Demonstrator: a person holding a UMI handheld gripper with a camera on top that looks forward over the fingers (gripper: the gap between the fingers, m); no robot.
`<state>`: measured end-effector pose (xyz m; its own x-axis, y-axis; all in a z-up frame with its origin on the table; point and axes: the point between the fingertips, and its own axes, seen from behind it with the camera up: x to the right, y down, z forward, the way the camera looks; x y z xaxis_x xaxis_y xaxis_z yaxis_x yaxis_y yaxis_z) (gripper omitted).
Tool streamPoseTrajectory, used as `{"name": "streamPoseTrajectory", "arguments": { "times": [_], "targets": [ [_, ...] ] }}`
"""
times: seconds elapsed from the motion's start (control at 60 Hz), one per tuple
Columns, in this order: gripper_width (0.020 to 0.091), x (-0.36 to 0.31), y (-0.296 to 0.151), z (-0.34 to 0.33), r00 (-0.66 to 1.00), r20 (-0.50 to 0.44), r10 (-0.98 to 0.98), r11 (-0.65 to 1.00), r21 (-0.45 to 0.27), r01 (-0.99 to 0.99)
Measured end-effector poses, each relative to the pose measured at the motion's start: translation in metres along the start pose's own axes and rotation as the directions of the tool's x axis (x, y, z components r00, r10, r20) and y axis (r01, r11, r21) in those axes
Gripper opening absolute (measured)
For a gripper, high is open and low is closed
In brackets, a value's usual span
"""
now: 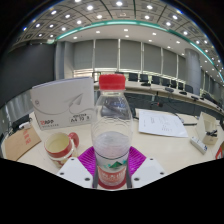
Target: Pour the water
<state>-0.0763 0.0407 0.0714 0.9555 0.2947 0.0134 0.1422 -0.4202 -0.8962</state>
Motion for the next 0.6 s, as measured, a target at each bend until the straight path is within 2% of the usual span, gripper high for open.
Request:
{"name": "streamPoseTrajectory", "arguments": {
  "times": [0.05, 0.083, 0.2, 0.317, 0.367, 0.433, 0.6],
  "targets": [
    [0.0396, 0.001, 0.016, 0.001, 1.000, -0.003, -0.003, 1.000, -0.020, 0.003],
    [0.0398, 0.001, 0.009, 0.000, 1.000, 0.001, 0.001, 1.000, 0.028, -0.001],
    [0.0446, 0.002, 0.012, -0.004, 1.000, 0.003, -0.004, 0.999, 0.051, 0.004],
    [0.0538, 0.004, 0.013, -0.005, 1.000, -0.004, 0.008, 0.999, 0.032, -0.007],
    [0.0634, 0.004, 0.017, -0.007, 1.000, -0.014, 0.010, 1.000, 0.005, -0.010],
    [0.0858, 0.002, 0.018, -0.016, 1.000, -0.026, 0.013, 0.999, -0.029, -0.014],
    [0.0854, -0.010, 0.012, -0.069, 0.994, -0.110, 0.018, 0.993, -0.114, -0.030]
  ]
}}
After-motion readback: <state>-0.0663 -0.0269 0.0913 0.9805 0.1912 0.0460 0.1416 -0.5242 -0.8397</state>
